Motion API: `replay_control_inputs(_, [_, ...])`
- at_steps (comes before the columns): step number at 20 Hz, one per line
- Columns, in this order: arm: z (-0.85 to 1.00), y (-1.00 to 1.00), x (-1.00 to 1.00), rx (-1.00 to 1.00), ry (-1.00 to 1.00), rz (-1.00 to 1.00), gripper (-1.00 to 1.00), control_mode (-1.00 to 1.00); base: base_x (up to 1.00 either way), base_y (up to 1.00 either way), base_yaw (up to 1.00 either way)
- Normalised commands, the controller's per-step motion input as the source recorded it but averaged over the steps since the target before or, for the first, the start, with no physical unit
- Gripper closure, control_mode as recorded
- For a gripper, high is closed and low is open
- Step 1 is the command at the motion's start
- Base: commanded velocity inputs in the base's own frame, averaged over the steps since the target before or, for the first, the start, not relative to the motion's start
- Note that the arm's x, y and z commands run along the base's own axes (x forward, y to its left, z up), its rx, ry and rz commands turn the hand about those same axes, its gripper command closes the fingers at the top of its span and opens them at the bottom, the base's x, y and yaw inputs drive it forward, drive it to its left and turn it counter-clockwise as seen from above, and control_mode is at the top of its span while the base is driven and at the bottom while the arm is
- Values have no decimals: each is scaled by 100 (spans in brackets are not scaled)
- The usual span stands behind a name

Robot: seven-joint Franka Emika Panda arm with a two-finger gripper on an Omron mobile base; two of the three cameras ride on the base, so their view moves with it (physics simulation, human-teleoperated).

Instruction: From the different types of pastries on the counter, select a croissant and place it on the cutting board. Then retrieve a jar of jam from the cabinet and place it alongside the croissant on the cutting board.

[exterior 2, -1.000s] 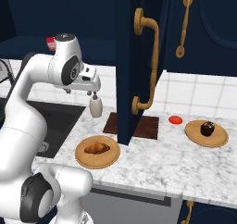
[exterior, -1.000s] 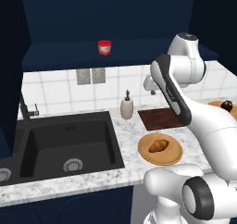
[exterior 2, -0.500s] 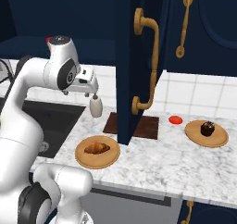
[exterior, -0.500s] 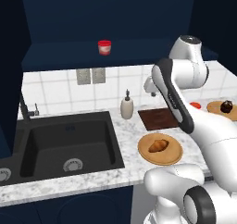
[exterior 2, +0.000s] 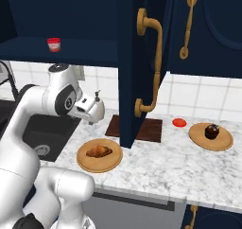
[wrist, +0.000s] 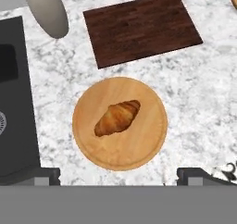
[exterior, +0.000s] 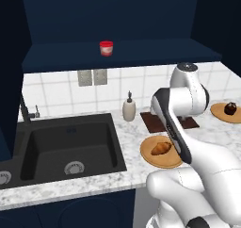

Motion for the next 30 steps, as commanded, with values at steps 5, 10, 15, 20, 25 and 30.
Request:
replay_control_inputs(5, [-69,-20,-2,3,17,-25,-100,-100,0,0,0])
replay_control_inputs(10, [-50,-25,21,11,7,-5,-100,-100,0,0,0])
replay_control_inputs(15, [-55,-7,16,5,4,-10,-100,-100,0,0,0])
replay_control_inputs(20, [-56,-1,39,5,0,-5,-100,-100,0,0,0])
replay_control_inputs(25, [-49,0,32,0,0,-2,-100,-100,0,0,0])
replay_control_inputs(30, [-39,0,36,1,0,-2,-100,-100,0,0,0])
